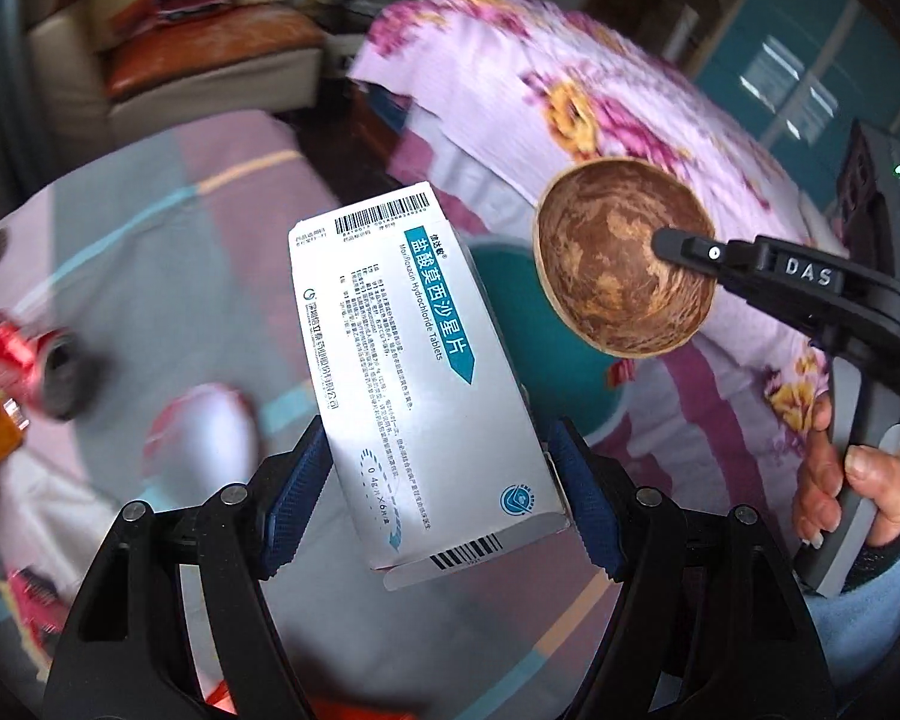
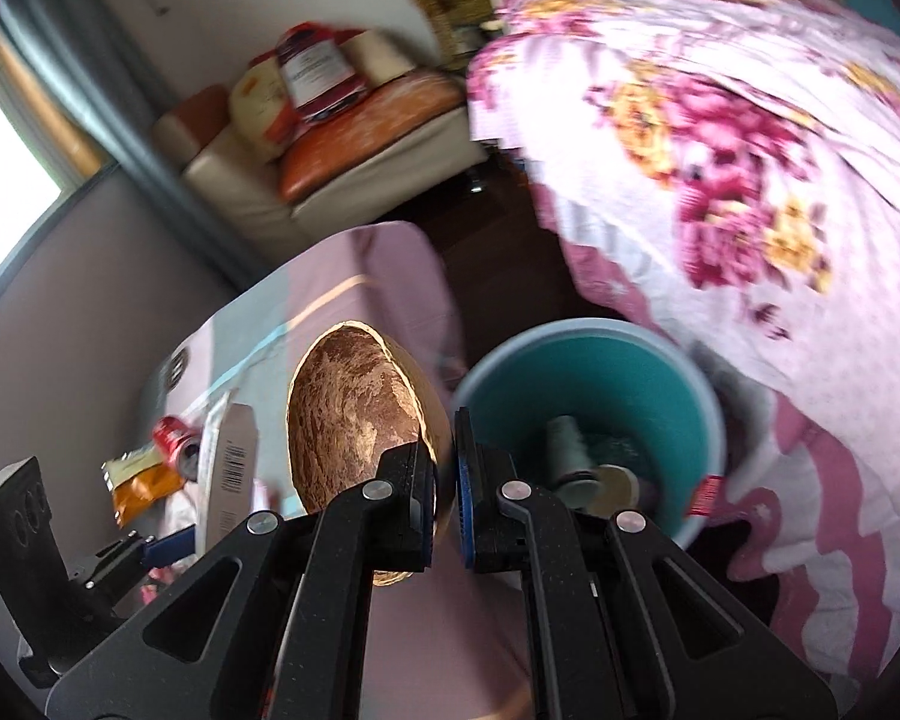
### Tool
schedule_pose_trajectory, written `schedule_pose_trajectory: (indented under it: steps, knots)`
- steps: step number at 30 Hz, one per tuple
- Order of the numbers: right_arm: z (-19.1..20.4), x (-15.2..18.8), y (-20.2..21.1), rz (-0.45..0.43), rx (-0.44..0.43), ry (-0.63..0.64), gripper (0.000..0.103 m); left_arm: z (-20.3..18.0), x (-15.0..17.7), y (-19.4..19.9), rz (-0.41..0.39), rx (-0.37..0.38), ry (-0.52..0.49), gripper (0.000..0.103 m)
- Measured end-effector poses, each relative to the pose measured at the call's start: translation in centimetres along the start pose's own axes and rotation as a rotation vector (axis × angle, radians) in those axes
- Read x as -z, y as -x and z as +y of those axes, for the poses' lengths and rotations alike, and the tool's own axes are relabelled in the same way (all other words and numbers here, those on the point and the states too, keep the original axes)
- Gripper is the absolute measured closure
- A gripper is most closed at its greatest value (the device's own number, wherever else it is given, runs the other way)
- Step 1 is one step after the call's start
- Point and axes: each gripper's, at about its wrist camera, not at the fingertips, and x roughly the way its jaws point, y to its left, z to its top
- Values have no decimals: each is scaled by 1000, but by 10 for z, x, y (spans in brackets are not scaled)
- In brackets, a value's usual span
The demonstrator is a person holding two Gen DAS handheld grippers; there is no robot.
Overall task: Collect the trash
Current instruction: 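Carry the medicine box and the bun over the teal bucket with both grippers, then open the left gripper to drop the box while the right gripper releases the bun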
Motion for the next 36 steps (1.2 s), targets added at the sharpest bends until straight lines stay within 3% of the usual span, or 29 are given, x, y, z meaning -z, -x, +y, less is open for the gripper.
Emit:
schedule_pose_trajectory:
  steps: [6,14,23,33,36]
  knots:
    - [-55,-4,1,-7,35,-80,97,-32,-14,-40,66,-5,-64,29]
    - [-90,-2,-9,6,66,-133,97,-54,-24,-75,131,-8,-111,29]
    - [-104,-2,-17,17,95,-151,97,-64,-33,-99,165,-7,-121,22]
    - [-99,-3,-27,38,107,-141,97,-52,-30,-95,163,7,-62,20]
    - [-95,-2,-31,50,115,-131,97,-48,-28,-90,159,10,-50,11]
